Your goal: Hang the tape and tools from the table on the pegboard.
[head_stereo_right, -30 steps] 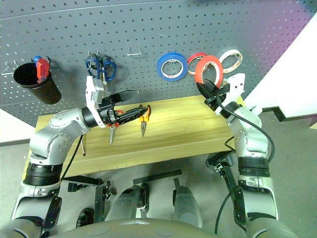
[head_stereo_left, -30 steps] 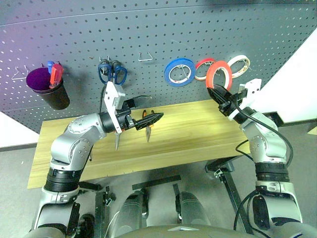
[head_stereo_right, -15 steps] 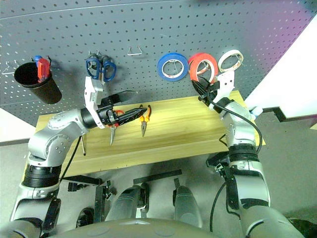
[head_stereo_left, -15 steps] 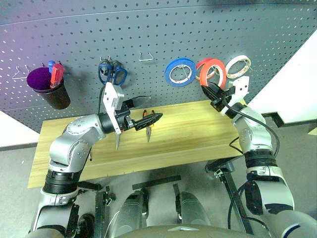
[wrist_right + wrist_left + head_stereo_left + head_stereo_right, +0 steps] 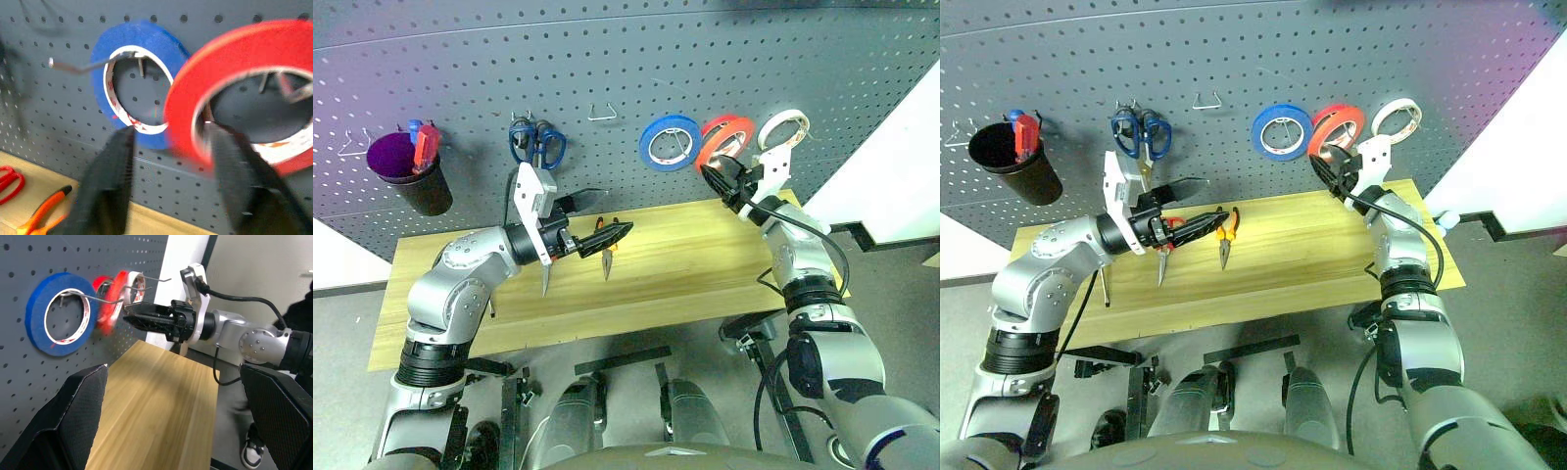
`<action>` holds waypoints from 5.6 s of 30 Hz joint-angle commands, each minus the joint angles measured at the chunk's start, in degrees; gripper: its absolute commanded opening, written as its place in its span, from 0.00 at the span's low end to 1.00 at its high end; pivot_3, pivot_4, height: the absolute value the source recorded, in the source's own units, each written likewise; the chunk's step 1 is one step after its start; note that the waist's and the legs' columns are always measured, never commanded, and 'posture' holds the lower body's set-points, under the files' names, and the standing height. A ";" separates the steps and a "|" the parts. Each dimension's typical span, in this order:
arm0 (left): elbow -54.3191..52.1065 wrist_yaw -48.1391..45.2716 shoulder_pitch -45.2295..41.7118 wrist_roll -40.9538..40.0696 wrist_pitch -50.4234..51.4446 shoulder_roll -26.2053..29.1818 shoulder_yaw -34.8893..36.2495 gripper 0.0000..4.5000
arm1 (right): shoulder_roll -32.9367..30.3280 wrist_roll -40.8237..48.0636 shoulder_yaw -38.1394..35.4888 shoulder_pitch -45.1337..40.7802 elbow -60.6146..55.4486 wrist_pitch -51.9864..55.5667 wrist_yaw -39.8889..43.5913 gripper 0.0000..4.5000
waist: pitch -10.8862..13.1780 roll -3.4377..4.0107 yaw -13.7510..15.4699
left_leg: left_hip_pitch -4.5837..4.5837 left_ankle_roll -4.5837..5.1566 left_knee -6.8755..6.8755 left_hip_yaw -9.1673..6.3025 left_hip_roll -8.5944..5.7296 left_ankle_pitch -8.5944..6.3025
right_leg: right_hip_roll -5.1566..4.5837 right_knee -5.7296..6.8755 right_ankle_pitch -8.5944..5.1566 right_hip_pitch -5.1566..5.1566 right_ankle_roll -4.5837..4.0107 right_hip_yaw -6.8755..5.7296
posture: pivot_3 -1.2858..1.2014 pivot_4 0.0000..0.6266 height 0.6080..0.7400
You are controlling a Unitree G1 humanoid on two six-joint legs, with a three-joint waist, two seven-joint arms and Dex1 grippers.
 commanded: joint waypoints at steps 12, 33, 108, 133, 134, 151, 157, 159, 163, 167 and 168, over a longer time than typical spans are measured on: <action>-2.54 0.00 0.48 -1.16 0.08 0.58 1.30 1.00 | -0.43 1.34 -0.72 2.32 -4.94 1.05 2.84 0.99 | 0.00 0.00 0.01 | 0.00 -0.01 0.00 0.00 0.01 0.00 | 0.00 0.00 0.00 0.00 0.00 0.00 | 0.48 0.29 1.00; -0.17 0.96 5.02 1.08 -4.15 0.62 3.72 1.00 | -6.74 10.68 3.11 18.92 -41.57 29.24 10.54 0.99 | 0.00 0.00 0.10 | 0.02 0.23 -0.05 0.00 0.07 -0.16 | -0.12 -0.03 0.01 -0.03 -0.03 0.06 | 0.48 0.32 1.00; -23.56 14.50 29.85 -12.45 3.27 10.62 20.78 1.00 | 26.38 -5.42 4.24 -5.69 -8.74 47.88 -34.63 0.99 | 1.57 0.07 4.65 | -0.08 -0.12 -1.76 0.02 0.22 -0.17 | -0.14 -1.34 0.17 -0.73 -0.42 0.02 | 0.59 0.48 1.00; -26.31 15.85 32.50 -14.12 3.45 12.14 26.27 1.00 | 31.38 -5.17 3.28 -11.82 3.14 41.93 -40.83 0.99 | 1.75 0.02 4.71 | -0.12 -0.21 -2.54 0.06 0.23 0.05 | -0.07 -1.83 0.19 -0.71 -0.45 -0.05 | 0.62 0.50 1.00; -26.42 15.92 32.75 -14.22 3.42 12.18 26.43 1.00 | 31.32 -5.41 3.58 -11.96 3.54 41.46 -40.59 0.99 | 1.75 0.03 4.69 | -0.13 -0.21 -2.55 0.06 0.23 0.05 | -0.06 -1.83 0.19 -0.71 -0.45 -0.04 | 0.62 0.50 1.00; -27.28 16.92 33.93 -16.23 3.80 13.91 29.25 1.00 | 31.83 -6.14 3.86 -12.76 7.12 38.27 -40.98 0.99 | 1.87 0.06 4.72 | -0.13 -0.24 -2.64 0.06 0.25 0.06 | -0.05 -1.88 0.20 -0.73 -0.46 -0.04 | 0.63 0.52 1.00; -28.71 18.14 35.56 -17.17 3.95 14.19 31.07 1.00 | 31.94 -6.93 4.16 -12.81 8.89 37.34 -41.48 0.99 | 1.96 0.08 4.76 | -0.13 -0.25 -2.68 0.06 0.25 0.06 | -0.05 -1.90 0.19 -0.74 -0.46 -0.04 | 0.64 0.52 1.00; -28.87 18.36 35.92 -17.39 3.88 14.44 31.83 1.00 | 31.92 -7.06 4.13 -12.74 9.52 36.82 -41.62 0.99 | 1.97 0.08 4.84 | -0.13 -0.25 -2.70 0.05 0.25 0.06 | -0.05 -1.90 0.19 -0.75 -0.46 -0.04 | 0.64 0.52 1.00; -28.89 19.52 35.82 -16.79 3.22 14.22 32.56 1.00 | 32.02 -7.85 4.65 -12.57 10.93 35.81 -41.78 0.99 | 2.00 0.08 4.86 | -0.13 -0.26 -2.69 0.06 0.25 0.05 | -0.05 -1.91 0.19 -0.74 -0.47 -0.04 | 0.64 0.51 1.00; -29.37 19.70 36.27 -16.62 2.96 14.12 32.12 1.00 | 32.06 -8.51 5.10 -12.61 12.06 35.29 -42.19 0.99 | 2.03 0.09 4.85 | -0.13 -0.29 -2.72 0.05 0.25 0.07 | -0.03 -1.91 0.19 -0.75 -0.47 -0.04 | 0.64 0.51 1.00; -29.49 19.82 36.42 -16.75 2.96 14.03 32.11 1.00 | 32.08 -8.75 5.39 -12.69 12.11 35.21 -42.23 0.99 | 2.04 0.09 4.84 | -0.13 -0.29 -2.73 0.05 0.25 0.07 | -0.03 -1.91 0.19 -0.75 -0.47 -0.04 | 0.64 0.51 1.00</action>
